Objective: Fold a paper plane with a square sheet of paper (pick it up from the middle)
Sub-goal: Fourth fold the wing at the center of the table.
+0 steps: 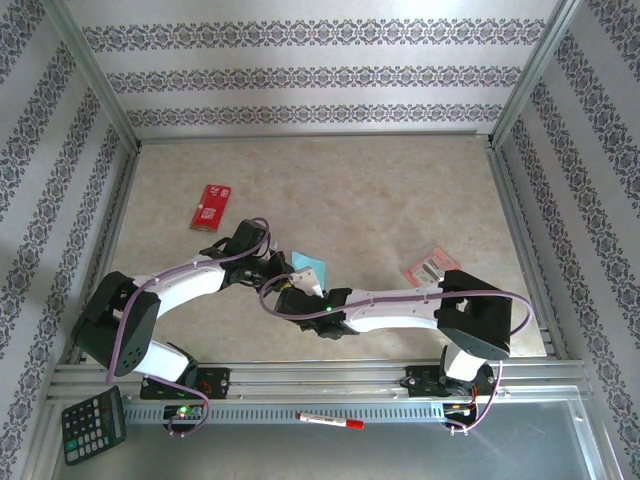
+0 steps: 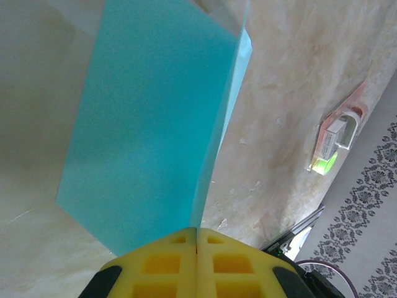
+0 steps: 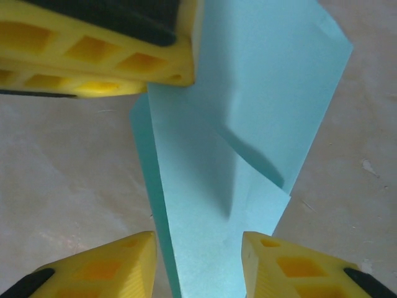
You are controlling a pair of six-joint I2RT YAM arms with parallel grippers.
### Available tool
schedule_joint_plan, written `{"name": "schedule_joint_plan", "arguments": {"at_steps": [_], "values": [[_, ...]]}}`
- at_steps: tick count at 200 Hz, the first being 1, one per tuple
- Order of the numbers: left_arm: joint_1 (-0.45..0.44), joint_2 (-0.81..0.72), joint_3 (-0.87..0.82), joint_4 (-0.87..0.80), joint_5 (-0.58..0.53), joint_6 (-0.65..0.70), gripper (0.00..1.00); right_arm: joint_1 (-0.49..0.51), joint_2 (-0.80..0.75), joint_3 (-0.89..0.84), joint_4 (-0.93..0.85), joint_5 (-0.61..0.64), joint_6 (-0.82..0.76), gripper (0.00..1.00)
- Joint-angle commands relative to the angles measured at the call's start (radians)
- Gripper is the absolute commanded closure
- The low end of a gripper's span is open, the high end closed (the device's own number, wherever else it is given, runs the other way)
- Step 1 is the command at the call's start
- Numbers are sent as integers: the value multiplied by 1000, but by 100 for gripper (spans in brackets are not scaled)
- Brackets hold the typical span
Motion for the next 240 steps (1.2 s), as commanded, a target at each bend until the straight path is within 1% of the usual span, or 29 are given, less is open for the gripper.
{"name": "schedule_joint_plan", "arguments": {"at_steps": [1,23,66,122,212,240], "values": [[-11,5,33,-58,17,-22,100,16,39,49,-119,112,41,60],[-11,2,36,-67,15,-18,100,20,62,74,-148,137,47,61],[-11,13,40,-73,21,-11,100,24,100,97,-164,137,56,62],[-11,25,43,-71,24,-1,100,25,107,103,-168,137,55,64],[-14,36,53,-78,35,10,100,19,122,119,-174,137,38,70],[-19,40,53,-78,39,11,100,9,120,114,-176,135,35,70]]}}
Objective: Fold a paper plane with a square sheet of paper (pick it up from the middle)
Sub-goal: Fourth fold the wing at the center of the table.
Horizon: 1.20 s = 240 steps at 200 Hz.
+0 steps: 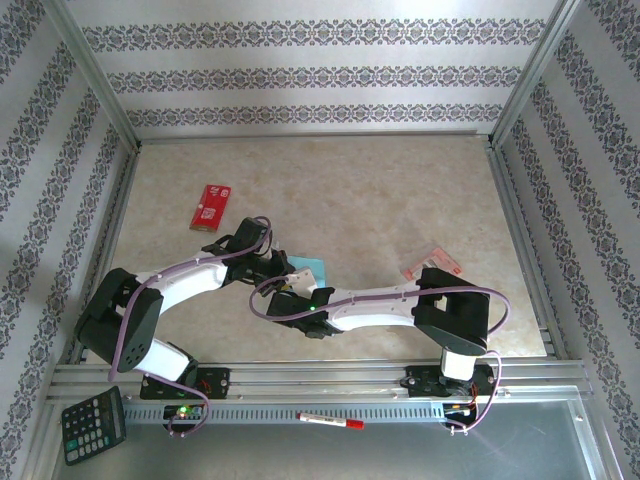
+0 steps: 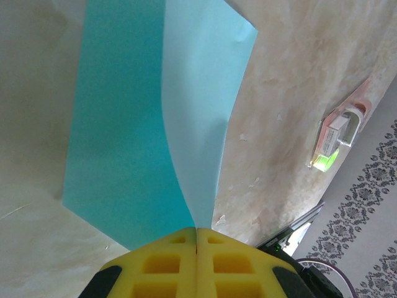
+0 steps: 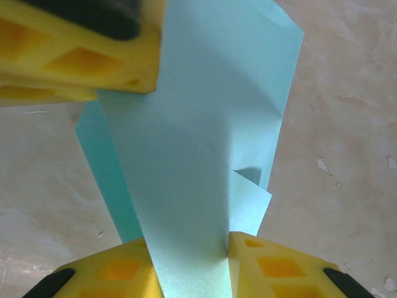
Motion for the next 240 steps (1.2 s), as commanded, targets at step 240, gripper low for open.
{"name": "schedule_joint_plan", "arguments": {"at_steps": [240], "values": [[-29,32,21,-46,28,23,100,-9,-6,-41,-29,19,27,77]]}}
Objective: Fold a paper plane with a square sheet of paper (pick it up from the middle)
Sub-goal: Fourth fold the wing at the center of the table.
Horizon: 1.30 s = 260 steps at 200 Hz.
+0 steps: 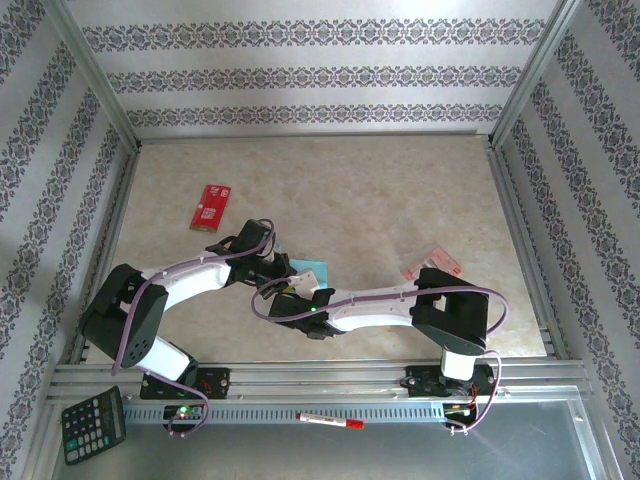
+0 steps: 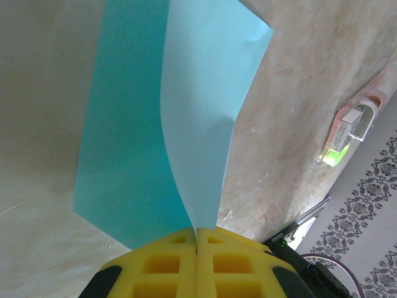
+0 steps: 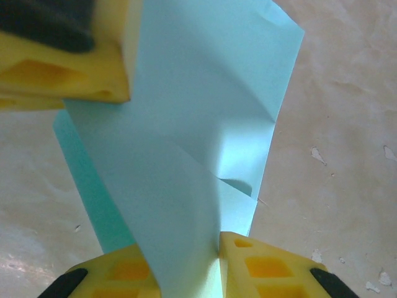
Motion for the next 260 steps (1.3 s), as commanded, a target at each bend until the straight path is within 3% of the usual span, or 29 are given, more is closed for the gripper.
{"name": "schedule_joint_plan", "arguments": {"at_steps": [1,125,260], "values": [[-16,2,19,-46,14,22,100,-7,-11,-18,-24,20,22,77],[-23,7,1,-24,16,12,100,-9,-8,19,-21,27,-9,76],[-28,12,-4,-14,12,7,100,-4,-22,12,-12,23,-8,87]]}}
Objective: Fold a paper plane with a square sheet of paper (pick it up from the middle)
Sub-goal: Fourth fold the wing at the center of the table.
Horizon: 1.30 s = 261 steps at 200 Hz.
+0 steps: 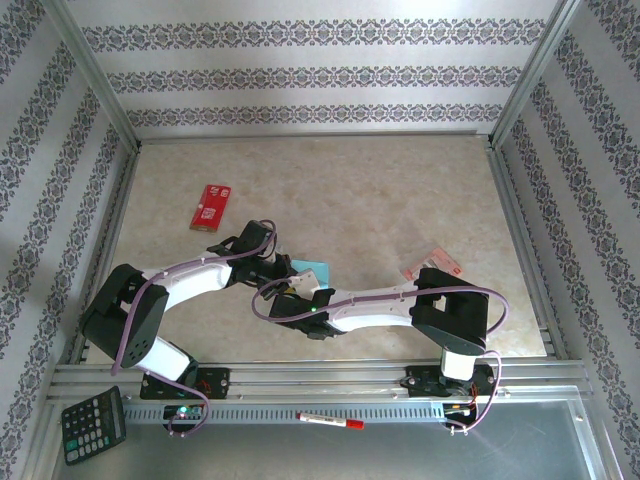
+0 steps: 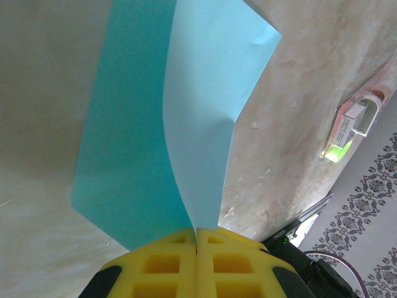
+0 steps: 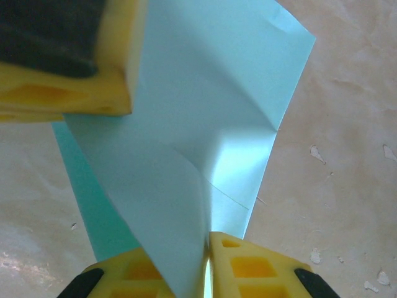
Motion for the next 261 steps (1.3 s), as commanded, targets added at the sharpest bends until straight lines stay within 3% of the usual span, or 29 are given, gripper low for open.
{"name": "schedule_joint_plan", "arguments": {"at_steps": [1,54,112,261], "values": [[-16,10,-5,-14,12,7,100,-4,-22,15,-12,22,-3,87],[-18,12,-7,-9,8,6,100,-7,-31,-5,-3,19,6,89],[-17,16,-7,-12,6,12,100,-10,-44,9,5,16,-19,80],[-19,20,-20,-6,8,13,100,-7,-57,15,1,21,-15,82]]}}
